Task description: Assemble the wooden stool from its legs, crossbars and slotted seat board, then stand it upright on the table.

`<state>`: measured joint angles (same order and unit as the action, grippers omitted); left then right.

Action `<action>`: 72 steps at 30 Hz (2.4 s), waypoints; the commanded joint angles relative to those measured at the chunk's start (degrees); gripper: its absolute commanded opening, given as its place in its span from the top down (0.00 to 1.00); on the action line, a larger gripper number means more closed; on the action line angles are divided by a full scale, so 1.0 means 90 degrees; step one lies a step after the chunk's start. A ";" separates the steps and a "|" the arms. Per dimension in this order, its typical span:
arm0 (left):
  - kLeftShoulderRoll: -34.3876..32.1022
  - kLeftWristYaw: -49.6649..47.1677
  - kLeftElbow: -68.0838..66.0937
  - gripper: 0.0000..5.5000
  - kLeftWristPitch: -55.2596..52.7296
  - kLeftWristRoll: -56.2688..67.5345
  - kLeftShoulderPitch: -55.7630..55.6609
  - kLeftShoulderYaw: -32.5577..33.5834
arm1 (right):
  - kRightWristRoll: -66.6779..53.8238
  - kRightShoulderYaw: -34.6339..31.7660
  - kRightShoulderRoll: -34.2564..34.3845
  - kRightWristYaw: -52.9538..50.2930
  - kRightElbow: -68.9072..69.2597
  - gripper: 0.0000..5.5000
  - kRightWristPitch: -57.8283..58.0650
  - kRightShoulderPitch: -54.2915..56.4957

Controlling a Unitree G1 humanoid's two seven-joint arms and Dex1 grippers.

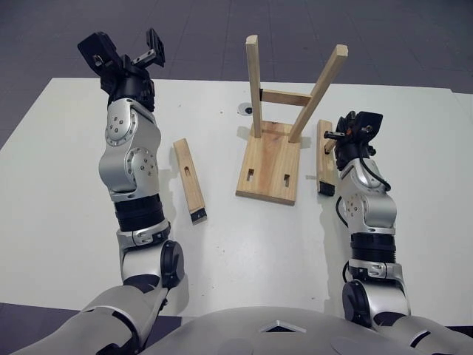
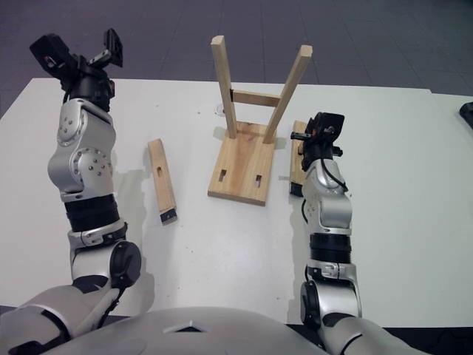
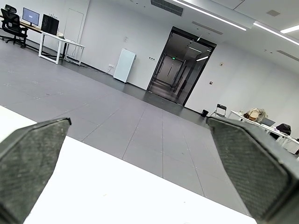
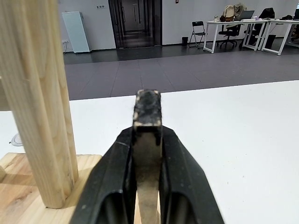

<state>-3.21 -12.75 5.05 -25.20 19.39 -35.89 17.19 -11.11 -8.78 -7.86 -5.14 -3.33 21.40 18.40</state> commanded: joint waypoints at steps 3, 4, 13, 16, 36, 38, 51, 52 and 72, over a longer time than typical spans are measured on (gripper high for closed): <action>0.0038 -0.0088 0.0084 0.02 -0.0096 -0.0042 0.0003 -0.0035 | 0.0119 0.0099 0.0173 -0.0046 -0.0647 0.92 0.0817 -0.0535; 0.0040 -0.0096 0.0081 0.02 -0.0095 -0.0039 -0.0010 -0.0031 | 0.0154 0.0112 0.0161 -0.0046 -0.0661 0.92 0.0795 -0.0506; 0.0086 -0.0086 -0.0007 0.02 -0.0027 -0.0040 -0.0031 -0.0057 | 0.0237 0.0021 0.0112 -0.0002 -0.0691 0.92 0.0657 -0.0281; 0.0092 -0.0067 -0.0046 0.02 -0.0003 -0.0038 -0.0051 -0.0064 | 0.0247 -0.0004 0.0109 0.0016 -0.0719 0.82 0.0619 -0.0236; 0.0046 -0.0092 -0.0058 0.02 0.0100 -0.0014 -0.0075 0.0030 | 0.0258 -0.0160 0.0040 0.0086 0.0021 0.28 0.1547 -0.0131; 0.0043 -0.0107 -0.0033 0.02 0.0080 -0.0012 -0.0064 0.0037 | 0.0251 -0.0162 0.0058 0.0053 0.0272 0.23 0.1843 -0.0088; 0.0037 -0.0174 0.0001 0.02 0.0052 -0.0023 0.0005 0.0054 | -0.0201 -0.0369 -0.0453 0.0653 0.2174 0.02 0.3252 0.0018; 0.0040 -0.0182 -0.0004 0.02 0.0061 -0.0031 0.0011 0.0057 | -0.0237 -0.0383 -0.0499 0.0719 0.2253 0.02 0.3229 0.0093; 0.0227 -0.0363 0.0015 0.02 0.0140 -0.0046 0.0100 0.0058 | 0.0507 0.0284 -0.0451 0.0497 0.0679 0.02 0.3651 0.0099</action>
<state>-1.46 -15.35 4.77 -23.94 19.38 -35.69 17.66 -7.47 -6.75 -11.45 -0.83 5.06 53.49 19.38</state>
